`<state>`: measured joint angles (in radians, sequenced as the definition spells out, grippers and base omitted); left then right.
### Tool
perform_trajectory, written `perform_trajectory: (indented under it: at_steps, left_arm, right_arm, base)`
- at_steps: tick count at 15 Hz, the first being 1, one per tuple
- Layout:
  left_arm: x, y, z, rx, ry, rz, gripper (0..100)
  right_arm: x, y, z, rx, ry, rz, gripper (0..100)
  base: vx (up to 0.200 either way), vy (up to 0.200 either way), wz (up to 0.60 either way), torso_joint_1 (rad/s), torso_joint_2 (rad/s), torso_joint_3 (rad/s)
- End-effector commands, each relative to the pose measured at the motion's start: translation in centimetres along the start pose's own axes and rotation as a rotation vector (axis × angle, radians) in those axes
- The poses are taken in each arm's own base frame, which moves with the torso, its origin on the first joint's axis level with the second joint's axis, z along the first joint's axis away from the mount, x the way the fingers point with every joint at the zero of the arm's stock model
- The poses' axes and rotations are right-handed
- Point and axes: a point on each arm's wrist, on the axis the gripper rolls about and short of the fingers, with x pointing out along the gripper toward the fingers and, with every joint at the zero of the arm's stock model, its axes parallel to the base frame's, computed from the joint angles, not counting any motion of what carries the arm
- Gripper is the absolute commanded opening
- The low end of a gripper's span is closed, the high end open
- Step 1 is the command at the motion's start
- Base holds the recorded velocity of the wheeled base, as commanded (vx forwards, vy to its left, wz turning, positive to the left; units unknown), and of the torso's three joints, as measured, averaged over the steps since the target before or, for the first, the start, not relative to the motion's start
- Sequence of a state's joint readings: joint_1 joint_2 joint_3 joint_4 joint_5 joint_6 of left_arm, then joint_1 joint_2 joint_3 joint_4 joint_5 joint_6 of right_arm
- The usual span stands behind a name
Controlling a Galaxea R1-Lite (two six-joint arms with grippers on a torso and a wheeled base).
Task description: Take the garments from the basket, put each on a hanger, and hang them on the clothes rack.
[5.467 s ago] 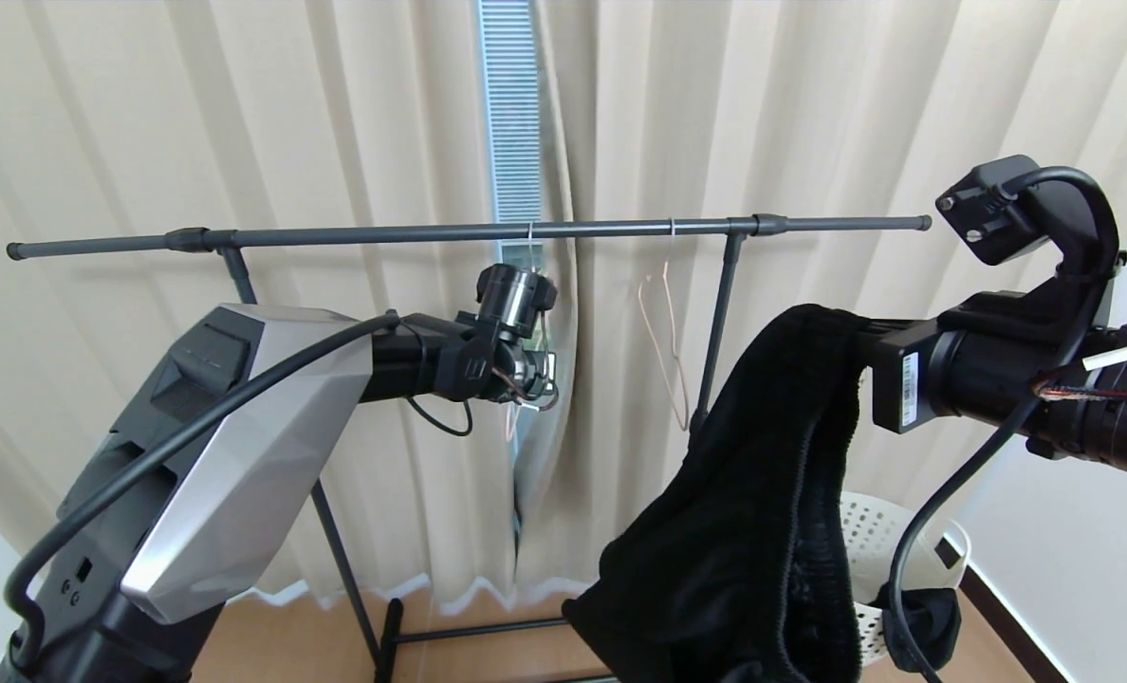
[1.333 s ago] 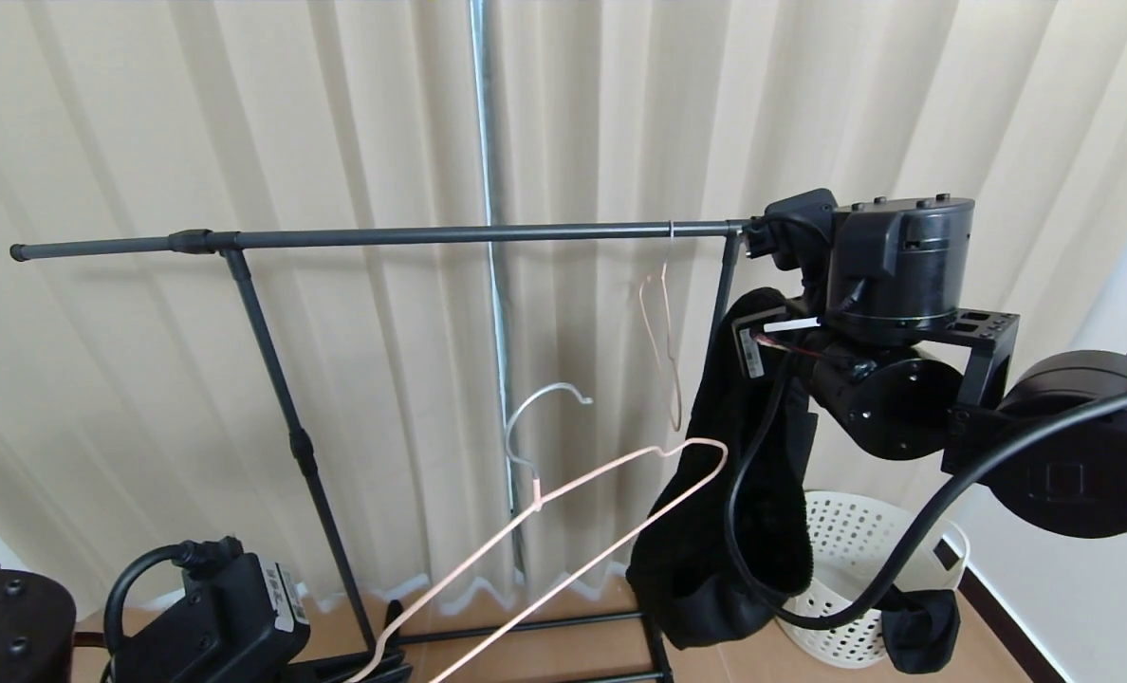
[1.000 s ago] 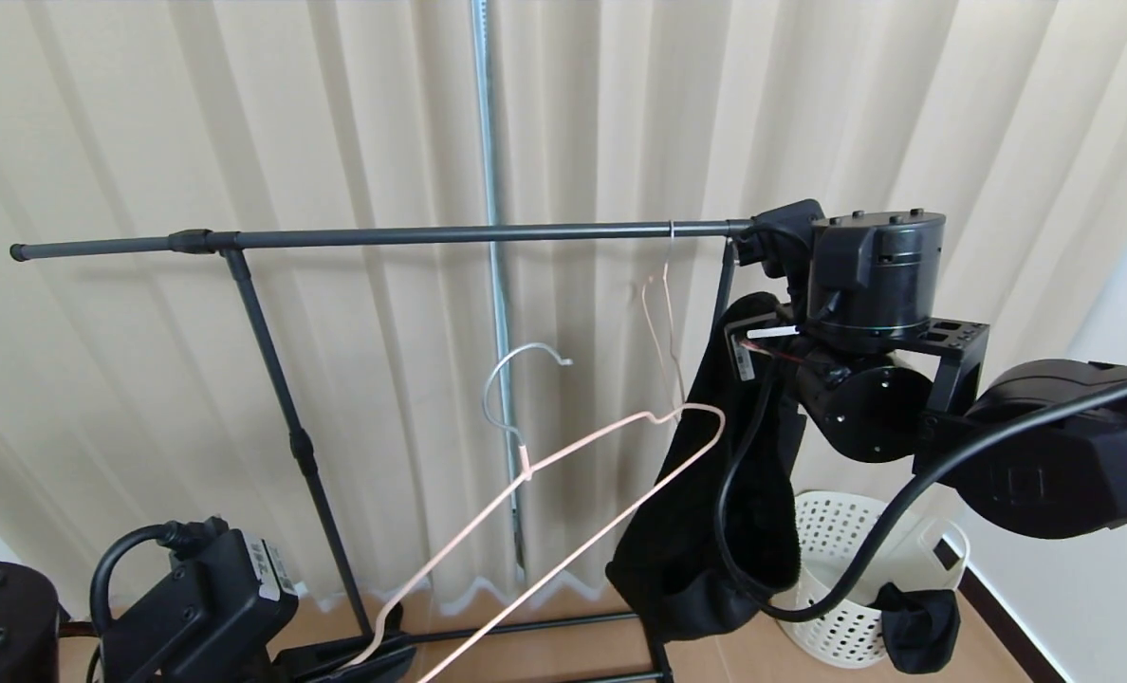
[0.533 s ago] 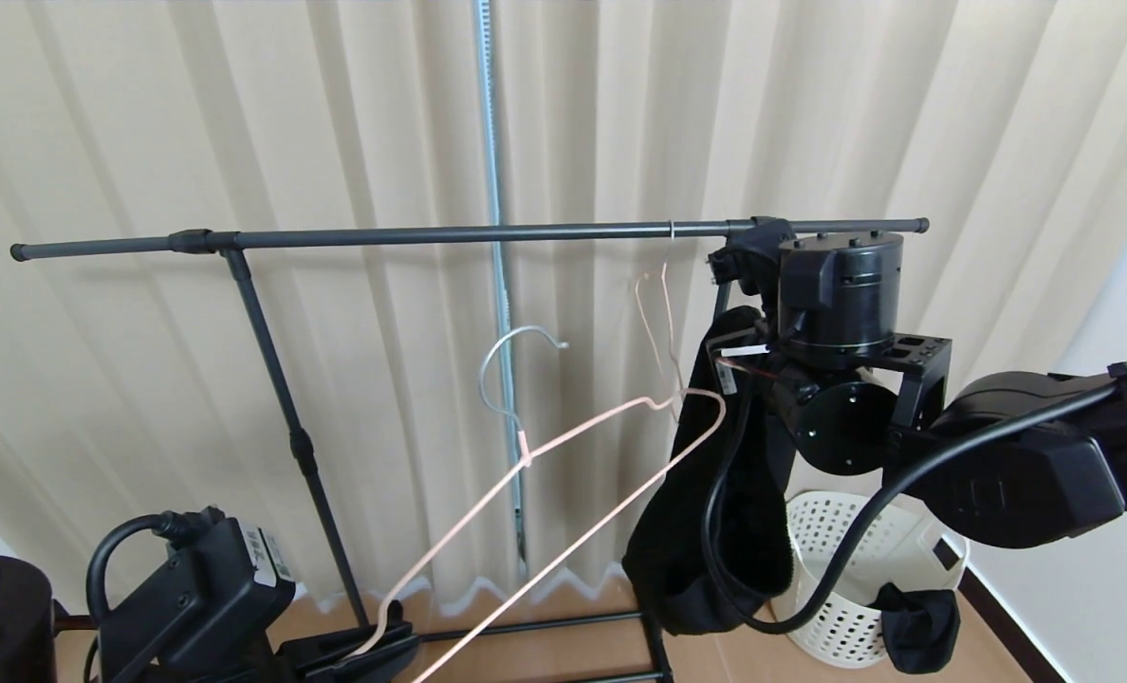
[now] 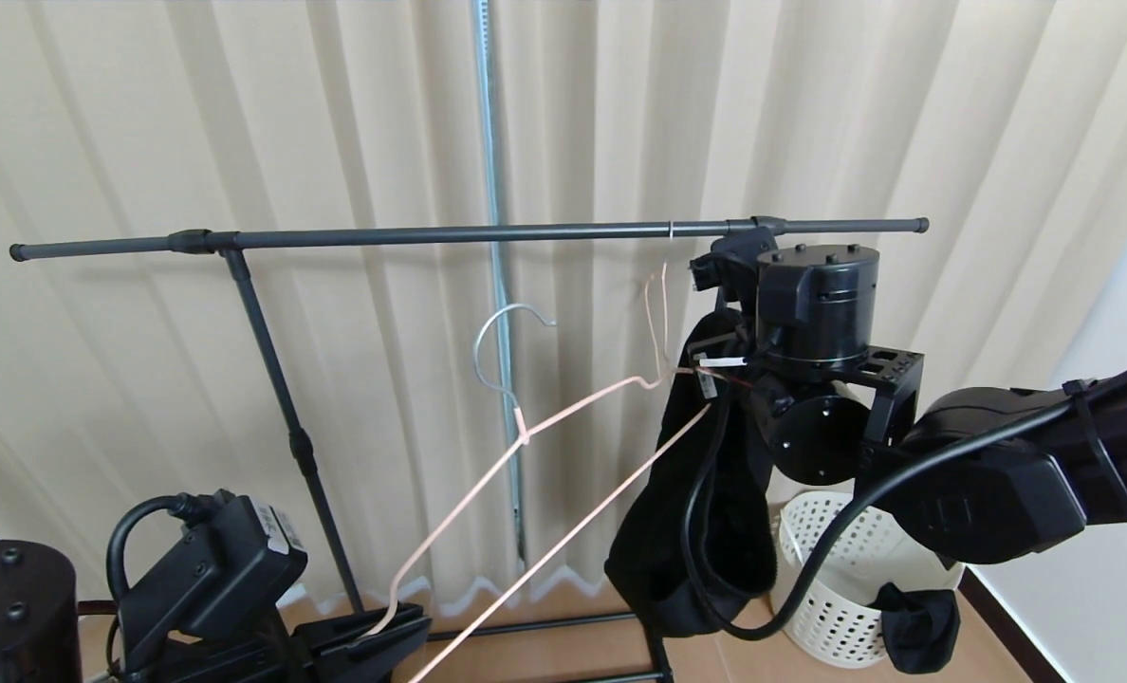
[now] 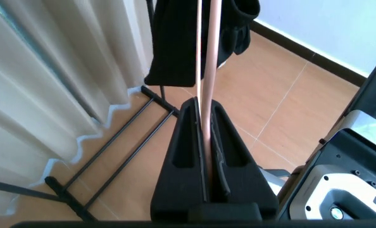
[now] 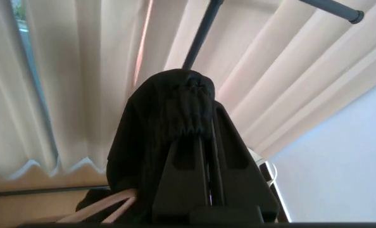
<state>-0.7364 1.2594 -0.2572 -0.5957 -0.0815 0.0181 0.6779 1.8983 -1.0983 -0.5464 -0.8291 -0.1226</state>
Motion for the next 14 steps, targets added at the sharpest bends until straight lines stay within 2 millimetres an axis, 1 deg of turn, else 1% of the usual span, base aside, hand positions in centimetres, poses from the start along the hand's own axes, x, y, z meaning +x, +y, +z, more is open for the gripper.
perform_trajectory:
  at_steps: [1,4,7,11,14]
  left_arm:
    - [0.1,0.0,-0.2,0.0,0.008,0.0,0]
    - [0.0,-0.1,-0.5,0.006,0.018,-0.006,0]
    - [-0.1,-0.1,-0.5,0.007,0.014,-0.023,0]
    - [-0.4,-0.2,-0.4,0.003,0.001,-0.064,0]
    - [-0.3,-0.1,-0.6,-0.003,0.011,-0.059,0]
  right_arm:
    - [0.2,0.3,-0.3,-0.009,0.007,0.002,0]
    - [0.9,0.5,-0.4,-0.006,0.011,-0.01,0]
    - [1.2,0.8,-0.3,0.019,-0.015,-0.011,0]
    - [1.2,0.9,-0.3,0.026,-0.018,-0.012,0]
    - [1.0,0.6,0.4,0.076,-0.068,-0.012,0]
  base:
    - [0.0,0.0,0.0,0.0,0.0,0.0]
    - [0.0,0.0,0.0,0.0,0.0,0.0]
    - [0.0,0.0,0.0,0.0,0.0,0.0]
    - [0.0,0.0,0.0,0.0,0.0,0.0]
    - [0.0,0.0,0.0,0.0,0.0,0.0]
